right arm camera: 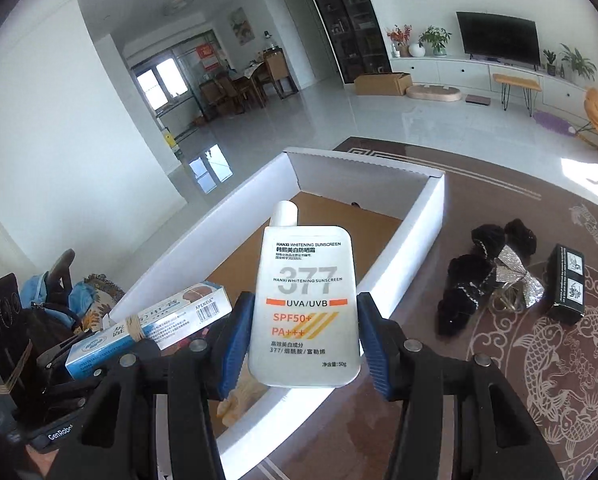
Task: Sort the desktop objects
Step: 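Carry the medicine box and sunscreen bottle in both tools over the bin, then open both tools to drop the box and bottle into the bin, then move the left tool toward the pile of black gloves and bow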
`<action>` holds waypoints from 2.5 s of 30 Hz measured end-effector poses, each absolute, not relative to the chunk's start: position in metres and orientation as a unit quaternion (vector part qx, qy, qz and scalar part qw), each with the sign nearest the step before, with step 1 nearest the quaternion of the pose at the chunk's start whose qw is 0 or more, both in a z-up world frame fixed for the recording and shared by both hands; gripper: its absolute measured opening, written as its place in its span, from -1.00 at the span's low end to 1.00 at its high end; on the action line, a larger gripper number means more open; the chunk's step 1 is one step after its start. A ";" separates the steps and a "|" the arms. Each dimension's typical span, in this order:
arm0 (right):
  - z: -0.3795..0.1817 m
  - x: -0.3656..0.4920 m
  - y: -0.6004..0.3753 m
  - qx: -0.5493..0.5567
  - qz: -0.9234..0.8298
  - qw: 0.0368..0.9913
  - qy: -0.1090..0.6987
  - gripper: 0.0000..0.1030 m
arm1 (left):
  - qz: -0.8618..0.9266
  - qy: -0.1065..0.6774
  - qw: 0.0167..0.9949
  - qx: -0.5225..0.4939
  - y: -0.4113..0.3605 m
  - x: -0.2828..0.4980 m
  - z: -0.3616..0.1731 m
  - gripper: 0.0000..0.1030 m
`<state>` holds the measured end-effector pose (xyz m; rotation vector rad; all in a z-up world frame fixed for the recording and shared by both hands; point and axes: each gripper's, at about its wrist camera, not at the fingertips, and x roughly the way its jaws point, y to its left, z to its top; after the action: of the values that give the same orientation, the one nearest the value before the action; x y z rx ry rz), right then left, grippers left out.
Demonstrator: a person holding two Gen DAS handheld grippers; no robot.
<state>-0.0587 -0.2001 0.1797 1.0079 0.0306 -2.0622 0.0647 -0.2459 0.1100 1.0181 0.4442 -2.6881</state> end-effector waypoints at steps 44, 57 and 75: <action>0.013 -0.044 -0.002 0.440 -0.877 0.156 0.117 0.98 | -0.899 0.023 -0.034 0.435 -0.015 0.033 0.024 0.82; 0.010 -0.051 0.002 0.450 -0.874 0.162 0.090 1.00 | -0.884 0.057 0.006 0.463 -0.037 0.006 -0.015 0.82; 0.010 -0.051 0.002 0.449 -0.874 0.160 0.090 1.00 | -0.900 0.068 -0.009 0.431 -0.043 -0.051 0.022 0.82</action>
<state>-0.0511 0.0020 0.0097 1.2845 0.2565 -2.4985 -0.0508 -0.0429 0.0225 1.3606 0.2159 -2.8429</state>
